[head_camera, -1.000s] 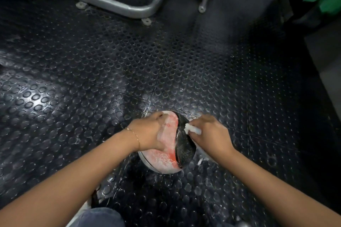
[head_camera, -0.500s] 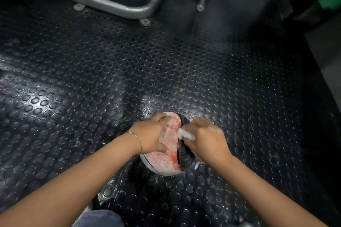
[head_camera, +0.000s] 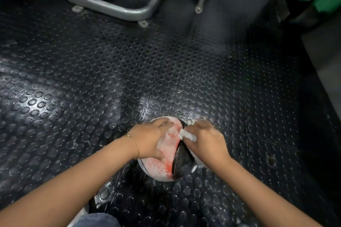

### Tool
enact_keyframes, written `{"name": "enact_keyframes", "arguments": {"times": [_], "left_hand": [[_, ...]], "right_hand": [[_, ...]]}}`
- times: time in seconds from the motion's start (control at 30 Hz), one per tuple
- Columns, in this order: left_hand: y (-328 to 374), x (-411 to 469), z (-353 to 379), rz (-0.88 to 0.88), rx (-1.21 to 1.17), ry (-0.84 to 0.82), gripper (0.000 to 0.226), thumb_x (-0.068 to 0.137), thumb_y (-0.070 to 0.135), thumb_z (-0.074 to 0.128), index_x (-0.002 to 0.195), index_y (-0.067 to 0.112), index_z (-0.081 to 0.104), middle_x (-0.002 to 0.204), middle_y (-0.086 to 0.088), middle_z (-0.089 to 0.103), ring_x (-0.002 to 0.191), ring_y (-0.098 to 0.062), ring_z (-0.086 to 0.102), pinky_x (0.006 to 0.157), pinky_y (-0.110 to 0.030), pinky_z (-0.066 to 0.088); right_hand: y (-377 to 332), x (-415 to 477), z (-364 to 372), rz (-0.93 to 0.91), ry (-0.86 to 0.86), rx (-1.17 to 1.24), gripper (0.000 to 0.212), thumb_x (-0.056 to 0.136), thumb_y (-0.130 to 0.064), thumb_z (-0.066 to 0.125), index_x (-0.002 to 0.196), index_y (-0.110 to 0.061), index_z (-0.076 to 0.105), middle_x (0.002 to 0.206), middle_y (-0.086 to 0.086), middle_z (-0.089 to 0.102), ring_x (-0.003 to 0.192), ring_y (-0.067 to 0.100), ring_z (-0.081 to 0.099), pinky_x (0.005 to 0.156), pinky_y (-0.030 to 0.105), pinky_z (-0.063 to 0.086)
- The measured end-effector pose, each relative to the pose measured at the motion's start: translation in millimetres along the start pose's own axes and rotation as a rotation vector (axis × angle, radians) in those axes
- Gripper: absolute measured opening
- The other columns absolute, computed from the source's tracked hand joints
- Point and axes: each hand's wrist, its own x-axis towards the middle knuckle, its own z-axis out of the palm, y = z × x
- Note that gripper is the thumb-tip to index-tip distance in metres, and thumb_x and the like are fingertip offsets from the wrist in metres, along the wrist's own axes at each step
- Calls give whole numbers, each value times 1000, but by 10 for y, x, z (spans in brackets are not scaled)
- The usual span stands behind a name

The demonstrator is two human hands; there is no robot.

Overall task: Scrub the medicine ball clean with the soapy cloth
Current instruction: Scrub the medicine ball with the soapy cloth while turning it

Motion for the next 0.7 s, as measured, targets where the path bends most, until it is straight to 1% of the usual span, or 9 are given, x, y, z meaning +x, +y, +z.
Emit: {"name": "enact_keyframes", "arguments": {"times": [0.1,0.17,0.33,0.47,0.53,0.57,0.6,0.63,0.7], "left_hand": [[-54,-21,-20,-11,-149,-23,100,75,47,70,150,32,5,155,18,1,134,-7,30,101,-30,41],[-92,-34,-7,-32,-151,-54,106,75,49,70,150,30,-2,155,18,-7,137,-8,25,103,-27,38],[-132,-17,20,-72,-162,-92,112,73,51,72,150,28,-5,156,16,-10,134,-10,32,98,-21,36],[-74,-18,53,-71,-146,-67,111,73,55,70,150,29,-5,155,18,-11,134,-11,33,96,-23,40],[-65,-20,61,-72,-163,-61,111,71,55,71,150,30,-4,155,19,-10,135,-11,31,99,-27,41],[-70,-20,62,-75,-178,-58,111,71,55,72,150,31,-3,155,20,-9,135,-11,30,100,-27,41],[-75,-22,61,-77,-191,-54,111,71,54,72,150,31,-2,155,20,-8,135,-10,31,101,-27,40],[-82,-23,62,-77,-198,-50,111,71,53,73,150,31,-2,154,20,-7,134,-10,32,101,-27,40],[-84,-33,78,-74,-206,-47,110,71,52,73,150,30,-1,154,21,-8,133,-9,33,101,-27,40]], "right_hand": [[28,-97,44,8,-3,33,15,83,-28,62,96,-28,69,89,-4,61,86,17,56,59,24,36],[64,-104,51,13,8,12,18,81,-28,64,99,-27,69,90,-4,62,87,17,55,60,23,35],[75,-89,-14,66,-100,77,29,86,-34,59,114,-29,62,110,-5,60,103,15,52,79,26,43],[143,149,-52,198,-163,108,25,90,-34,54,113,-29,61,118,-2,58,109,18,52,85,32,45],[144,178,-54,202,-190,118,17,90,-31,53,103,-30,64,110,-3,59,107,18,52,82,32,45],[137,151,-57,182,-198,120,12,90,-31,52,90,-33,63,99,-7,59,100,17,55,77,30,45],[120,108,-56,151,-201,109,16,90,-30,51,76,-35,58,86,-11,56,92,15,57,70,28,46],[105,58,-48,123,-189,108,20,89,-30,50,71,-35,55,79,-15,52,85,13,56,65,26,45],[105,24,-35,96,-168,94,15,89,-31,50,81,-32,62,82,-15,52,82,9,53,64,24,44]]}}
